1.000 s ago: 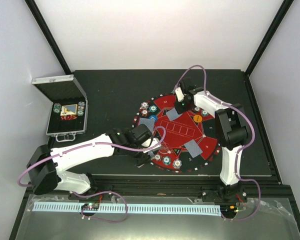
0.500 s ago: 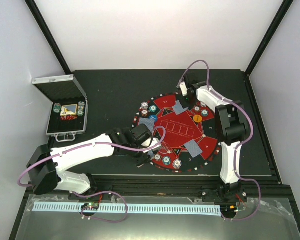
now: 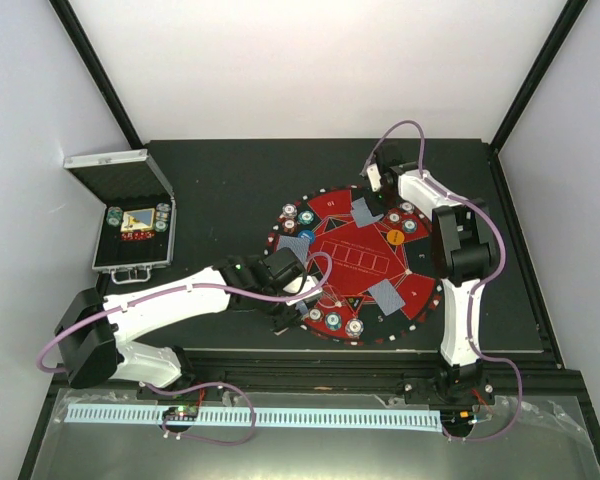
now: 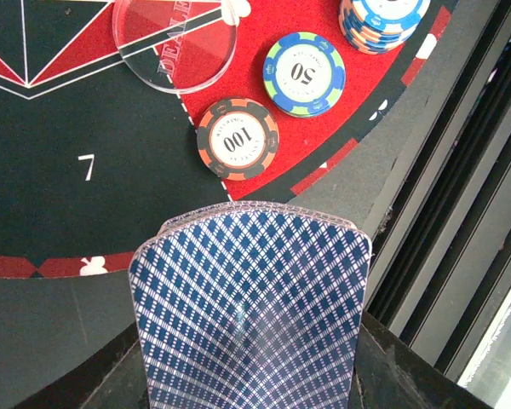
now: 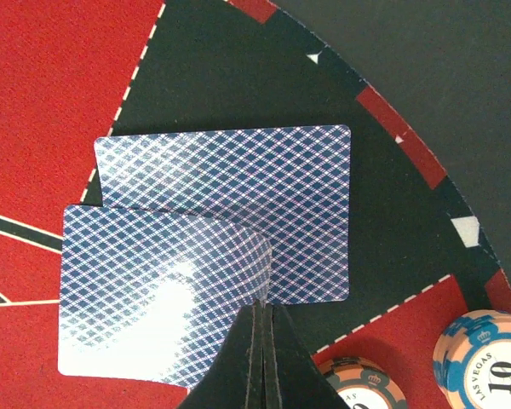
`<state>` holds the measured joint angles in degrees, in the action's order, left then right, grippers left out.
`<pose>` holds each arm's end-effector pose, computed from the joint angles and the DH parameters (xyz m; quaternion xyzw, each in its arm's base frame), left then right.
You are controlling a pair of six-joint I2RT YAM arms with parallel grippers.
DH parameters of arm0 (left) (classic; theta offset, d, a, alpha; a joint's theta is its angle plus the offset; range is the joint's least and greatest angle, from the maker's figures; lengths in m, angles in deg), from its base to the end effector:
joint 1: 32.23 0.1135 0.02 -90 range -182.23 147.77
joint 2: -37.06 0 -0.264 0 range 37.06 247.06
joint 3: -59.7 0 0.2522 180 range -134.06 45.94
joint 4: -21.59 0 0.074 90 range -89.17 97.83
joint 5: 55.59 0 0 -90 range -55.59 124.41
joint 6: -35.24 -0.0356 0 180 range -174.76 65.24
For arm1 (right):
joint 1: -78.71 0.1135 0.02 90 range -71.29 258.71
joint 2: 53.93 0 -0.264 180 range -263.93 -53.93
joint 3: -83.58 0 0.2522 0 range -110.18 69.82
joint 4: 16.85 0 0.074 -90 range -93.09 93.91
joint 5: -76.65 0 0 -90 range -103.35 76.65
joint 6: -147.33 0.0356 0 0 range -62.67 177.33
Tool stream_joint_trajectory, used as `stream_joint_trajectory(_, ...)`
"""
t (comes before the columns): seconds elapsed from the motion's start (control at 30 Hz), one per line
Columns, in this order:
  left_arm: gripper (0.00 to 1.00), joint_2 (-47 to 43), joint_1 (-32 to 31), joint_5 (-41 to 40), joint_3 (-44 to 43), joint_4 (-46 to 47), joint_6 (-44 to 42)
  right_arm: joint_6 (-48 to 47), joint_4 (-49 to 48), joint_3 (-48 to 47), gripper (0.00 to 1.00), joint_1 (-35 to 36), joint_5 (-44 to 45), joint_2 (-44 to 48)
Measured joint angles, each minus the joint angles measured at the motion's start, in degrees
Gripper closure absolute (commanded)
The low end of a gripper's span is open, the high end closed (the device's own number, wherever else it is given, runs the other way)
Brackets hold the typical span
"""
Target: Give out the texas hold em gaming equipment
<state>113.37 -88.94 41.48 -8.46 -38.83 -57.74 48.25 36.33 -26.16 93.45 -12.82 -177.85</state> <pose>0.1320 -0.2090 0.2325 0.4980 0.8449 -0.1379 0.1382 0.4392 0.1152 0.1696 -0.2015 0.9596 0.0052 0.1963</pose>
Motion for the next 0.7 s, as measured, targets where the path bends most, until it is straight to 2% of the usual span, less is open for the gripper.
stream_joint_trajectory(0.2, 0.5, 0.3, 0.0, 0.0, 0.0, 0.0, 0.0, 0.0, 0.0, -0.1, 0.91, 0.0, 0.5, 0.0)
stream_joint_trajectory(0.4, 0.5, 0.3, 0.0, 0.0, 0.0, 0.0, 0.0, 0.0, 0.0, -0.1, 0.77, 0.0, 2.0, 0.0)
stream_joint_trajectory(0.5, 0.5, 0.3, 0.0, 0.0, 0.0, 0.0, 0.0, 0.1, 0.1, -0.2, 0.73, -0.1, 2.8, 0.0)
stream_joint_trajectory(0.7, 0.5, 0.3, 0.0, 0.0, 0.0, 0.0, 0.0, 0.4, 0.7, -0.9, 0.48, -0.1, 4.6, 0.2)
